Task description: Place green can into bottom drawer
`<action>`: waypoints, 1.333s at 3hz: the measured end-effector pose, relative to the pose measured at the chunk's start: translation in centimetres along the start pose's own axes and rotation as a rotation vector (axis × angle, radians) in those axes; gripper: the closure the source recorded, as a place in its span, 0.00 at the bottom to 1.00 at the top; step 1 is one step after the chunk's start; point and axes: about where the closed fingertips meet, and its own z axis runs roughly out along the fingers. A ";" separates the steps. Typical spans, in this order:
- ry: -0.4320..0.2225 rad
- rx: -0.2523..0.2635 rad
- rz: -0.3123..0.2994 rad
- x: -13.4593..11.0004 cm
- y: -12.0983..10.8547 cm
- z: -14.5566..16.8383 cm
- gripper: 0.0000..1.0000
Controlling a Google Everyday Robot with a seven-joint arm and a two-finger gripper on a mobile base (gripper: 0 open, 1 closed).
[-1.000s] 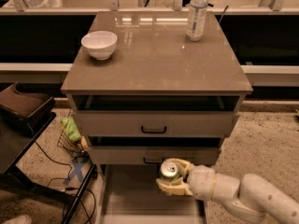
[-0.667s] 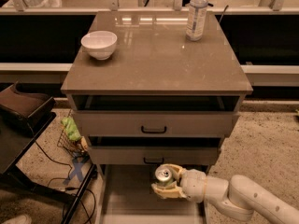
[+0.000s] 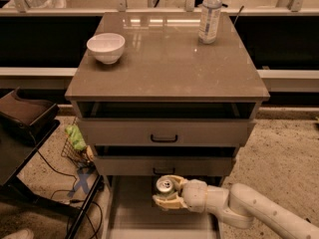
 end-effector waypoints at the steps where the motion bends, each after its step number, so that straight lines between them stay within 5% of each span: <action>1: -0.076 -0.021 -0.028 5.6 -3.1 4.4 1.00; 2: -0.146 -0.052 -0.098 9.9 -4.9 7.4 1.00; 3: -0.141 -0.086 -0.123 16.1 -5.4 9.3 1.00; 4: -0.141 -0.086 -0.123 16.1 -5.4 9.3 1.00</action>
Offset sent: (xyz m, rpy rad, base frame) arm 0.0889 0.0666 -0.1588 0.1640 -0.2315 0.0783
